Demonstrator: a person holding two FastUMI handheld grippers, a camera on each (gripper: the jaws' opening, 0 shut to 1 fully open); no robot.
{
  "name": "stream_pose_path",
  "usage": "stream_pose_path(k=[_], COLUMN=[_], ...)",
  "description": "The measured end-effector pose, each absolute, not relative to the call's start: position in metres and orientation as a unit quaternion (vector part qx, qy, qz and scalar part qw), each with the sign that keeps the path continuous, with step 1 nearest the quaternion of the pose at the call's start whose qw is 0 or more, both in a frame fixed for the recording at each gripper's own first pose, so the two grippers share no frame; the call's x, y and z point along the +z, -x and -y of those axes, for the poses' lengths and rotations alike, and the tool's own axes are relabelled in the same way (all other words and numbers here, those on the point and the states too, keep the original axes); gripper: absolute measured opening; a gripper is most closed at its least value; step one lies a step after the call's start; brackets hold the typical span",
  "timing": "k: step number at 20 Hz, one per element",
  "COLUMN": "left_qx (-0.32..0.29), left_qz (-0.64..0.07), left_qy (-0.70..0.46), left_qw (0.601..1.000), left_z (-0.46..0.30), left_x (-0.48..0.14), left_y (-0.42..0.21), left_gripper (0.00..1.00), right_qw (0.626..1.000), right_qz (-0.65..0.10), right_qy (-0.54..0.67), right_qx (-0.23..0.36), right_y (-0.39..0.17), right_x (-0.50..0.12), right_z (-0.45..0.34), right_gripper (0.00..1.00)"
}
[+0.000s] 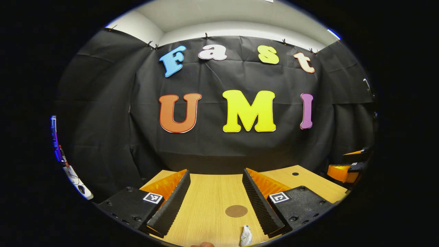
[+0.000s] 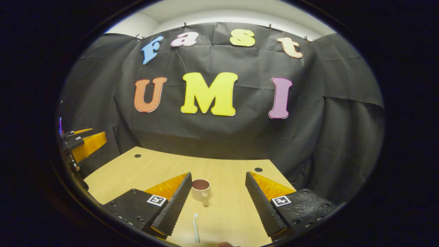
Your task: Put the toothbrush and toothpaste on the desktop into the cup, then pick up the cup and place it on the coaster on the desktop.
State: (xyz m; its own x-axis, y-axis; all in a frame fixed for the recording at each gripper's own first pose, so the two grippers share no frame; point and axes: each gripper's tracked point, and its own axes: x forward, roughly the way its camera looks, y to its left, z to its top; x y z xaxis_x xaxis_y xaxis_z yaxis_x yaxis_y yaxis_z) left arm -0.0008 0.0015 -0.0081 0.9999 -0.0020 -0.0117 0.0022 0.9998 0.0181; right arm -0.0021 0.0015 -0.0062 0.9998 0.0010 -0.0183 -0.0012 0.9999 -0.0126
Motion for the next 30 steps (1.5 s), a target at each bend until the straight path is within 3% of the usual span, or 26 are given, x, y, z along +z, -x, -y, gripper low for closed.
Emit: stream_pose_path(k=[5, 6, 8, 9, 10, 11, 13, 14, 20, 27, 30], left_qx=[-0.001, 0.000, 0.001, 0.002, 0.001, 0.001, 0.003, 0.003, 0.005, -0.010, -0.008], left_qz=[-0.009, -0.009, -0.008, -0.008, -0.009, -0.009, -0.008, -0.008, -0.011, -0.008, -0.010], left_qy=[-0.009, -0.009, -0.009, -0.009, -0.010, -0.010, -0.011, -0.011, -0.007, -0.008, -0.004], left_qw=[1.000, 1.000, 1.000, 1.000, 1.000, 1.000, 1.000, 1.000, 1.000, 1.000, 1.000], left_z=[-0.005, -0.005, -0.007, -0.008, -0.007, -0.007, -0.009, -0.010, -0.009, 0.003, -0.001], left_x=[-0.011, -0.010, -0.010, -0.010, -0.010, -0.010, -0.009, -0.011, -0.012, -0.011, -0.013], left_y=[0.000, 0.000, 0.000, 0.000, -0.001, -0.001, -0.002, -0.001, -0.005, -0.012, -0.012], left_gripper=[0.97, 0.89, 0.89, 0.97, 0.97, 0.89, 0.89, 0.97, 1.00, 0.96, 0.97], right_qw=[1.000, 1.000, 1.000, 1.000, 1.000, 1.000, 1.000, 1.000, 1.000, 0.999, 0.996], right_qz=[-0.014, -0.016, -0.016, -0.016, -0.017, -0.018, -0.021, -0.022, -0.025, -0.044, -0.089], right_qy=[0.008, 0.009, 0.010, 0.010, 0.010, 0.010, 0.009, 0.010, 0.012, 0.008, 0.015], right_qx=[0.002, 0.002, 0.003, 0.004, 0.005, 0.006, 0.007, 0.008, 0.010, 0.013, 0.013], right_y=[0.000, 0.000, -0.001, -0.002, -0.002, -0.003, -0.005, -0.005, -0.006, -0.014, -0.020], right_x=[-0.009, -0.009, -0.009, -0.009, -0.010, -0.010, -0.011, -0.012, -0.015, -0.020, -0.040], right_z=[-0.004, -0.005, -0.007, -0.008, -0.009, -0.009, -0.011, -0.011, -0.013, -0.013, -0.013], right_gripper=[0.95, 0.95, 0.95, 0.95, 0.95, 0.95, 0.95, 0.95, 0.95, 0.95, 0.96])
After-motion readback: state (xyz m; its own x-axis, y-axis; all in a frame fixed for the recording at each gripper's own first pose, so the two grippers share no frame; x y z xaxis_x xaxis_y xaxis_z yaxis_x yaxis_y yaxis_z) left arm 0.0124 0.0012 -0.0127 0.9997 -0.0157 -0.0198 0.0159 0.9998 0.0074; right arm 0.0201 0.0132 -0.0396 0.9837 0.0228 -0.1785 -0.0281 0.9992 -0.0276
